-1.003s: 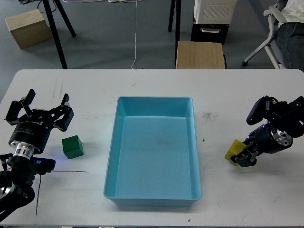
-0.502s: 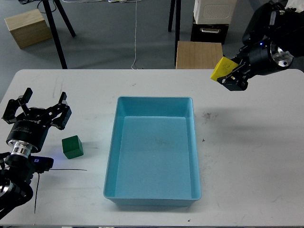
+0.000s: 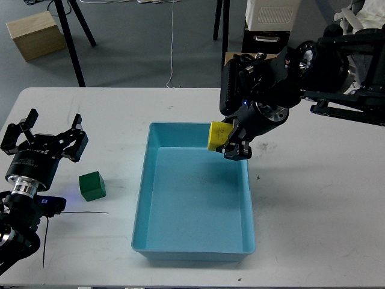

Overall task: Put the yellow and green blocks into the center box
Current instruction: 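Lift the yellow cube and carry it over the blue tray, then lower the yellow cube into the tray, release, and raise the right gripper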

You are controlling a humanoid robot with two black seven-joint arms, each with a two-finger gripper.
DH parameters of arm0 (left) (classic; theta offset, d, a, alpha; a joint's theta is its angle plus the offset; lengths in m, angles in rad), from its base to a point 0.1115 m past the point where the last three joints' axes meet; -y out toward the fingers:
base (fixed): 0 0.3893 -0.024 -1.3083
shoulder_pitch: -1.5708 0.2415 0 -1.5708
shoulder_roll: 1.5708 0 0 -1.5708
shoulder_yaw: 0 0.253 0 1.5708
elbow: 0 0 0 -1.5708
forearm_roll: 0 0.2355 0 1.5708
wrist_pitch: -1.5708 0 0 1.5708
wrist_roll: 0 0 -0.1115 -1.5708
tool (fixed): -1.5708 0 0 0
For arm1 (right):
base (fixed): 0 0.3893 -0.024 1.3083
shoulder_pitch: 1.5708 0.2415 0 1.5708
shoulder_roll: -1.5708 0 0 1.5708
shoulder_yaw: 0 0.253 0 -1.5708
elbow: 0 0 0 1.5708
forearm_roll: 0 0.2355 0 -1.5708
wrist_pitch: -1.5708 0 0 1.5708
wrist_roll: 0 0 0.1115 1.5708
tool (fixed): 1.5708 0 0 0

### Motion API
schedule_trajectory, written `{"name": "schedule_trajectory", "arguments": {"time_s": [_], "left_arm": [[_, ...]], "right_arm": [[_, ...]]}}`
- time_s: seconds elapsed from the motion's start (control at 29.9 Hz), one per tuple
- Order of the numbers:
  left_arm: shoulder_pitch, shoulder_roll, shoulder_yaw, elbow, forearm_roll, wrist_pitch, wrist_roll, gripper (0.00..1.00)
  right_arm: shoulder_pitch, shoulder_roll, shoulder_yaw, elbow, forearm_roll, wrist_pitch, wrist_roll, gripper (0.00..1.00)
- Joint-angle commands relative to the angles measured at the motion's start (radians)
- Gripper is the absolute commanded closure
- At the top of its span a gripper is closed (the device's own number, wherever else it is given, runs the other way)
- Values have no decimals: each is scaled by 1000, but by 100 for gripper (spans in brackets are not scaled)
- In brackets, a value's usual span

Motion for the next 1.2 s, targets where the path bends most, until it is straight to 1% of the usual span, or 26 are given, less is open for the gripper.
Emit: {"name": "schedule_trajectory", "arguments": {"time_s": [0.0, 0.1, 0.17, 0.2, 0.27, 0.3, 0.4, 0.43, 0.47, 0.6, 0.74, 0.9, 1.0, 1.07, 1.17], "left_arm": [[0, 0, -4, 0, 0, 0, 0, 0], [0, 0, -20, 0, 0, 0, 0, 0], [-2, 2, -24, 0, 2, 0, 0, 0], [-2, 3, -28, 0, 0, 0, 0, 0], [-2, 3, -31, 0, 2, 0, 0, 0], [-2, 3, -33, 0, 2, 0, 0, 0], [-2, 3, -34, 1, 2, 0, 0, 0], [-2, 3, -34, 1, 2, 0, 0, 0], [-2, 3, -33, 3, 3, 0, 0, 0], [-3, 3, -33, 8, 8, 0, 0, 0], [-11, 15, -36, 8, 51, 0, 0, 0], [-43, 93, -37, 18, 244, 0, 0, 0], [-78, 159, -36, 28, 432, 0, 0, 0], [-103, 208, -37, 46, 585, 33, 0, 0], [-184, 276, -36, 69, 852, 131, 0, 0]], "right_arm": [[-6, 77, -45, -7, 4, 0, 0, 97], [-18, 143, -70, -19, 9, 0, 0, 96], [-35, 175, -84, -39, 14, 0, 0, 94], [-45, 191, -89, -54, 17, 0, 0, 91], [-65, 218, -90, -85, 18, 0, 0, 79], [-68, 225, -92, -90, 18, 0, 0, 69], [-70, 223, -93, -93, 47, 0, 0, 16], [-70, 220, -93, -96, 70, 0, 0, 6], [-70, 219, -93, -97, 87, 0, 0, 4], [-62, 209, -82, -102, 127, 0, 0, 3], [-56, 145, -55, -100, 159, 0, 0, 2], [-64, 2, 94, -90, 216, 0, 0, 2], [-67, -28, 183, -102, 247, 0, 0, 2], [-75, -41, 236, -116, 271, 0, 0, 2], [-113, -100, 336, -162, 354, 0, 0, 2]]}}
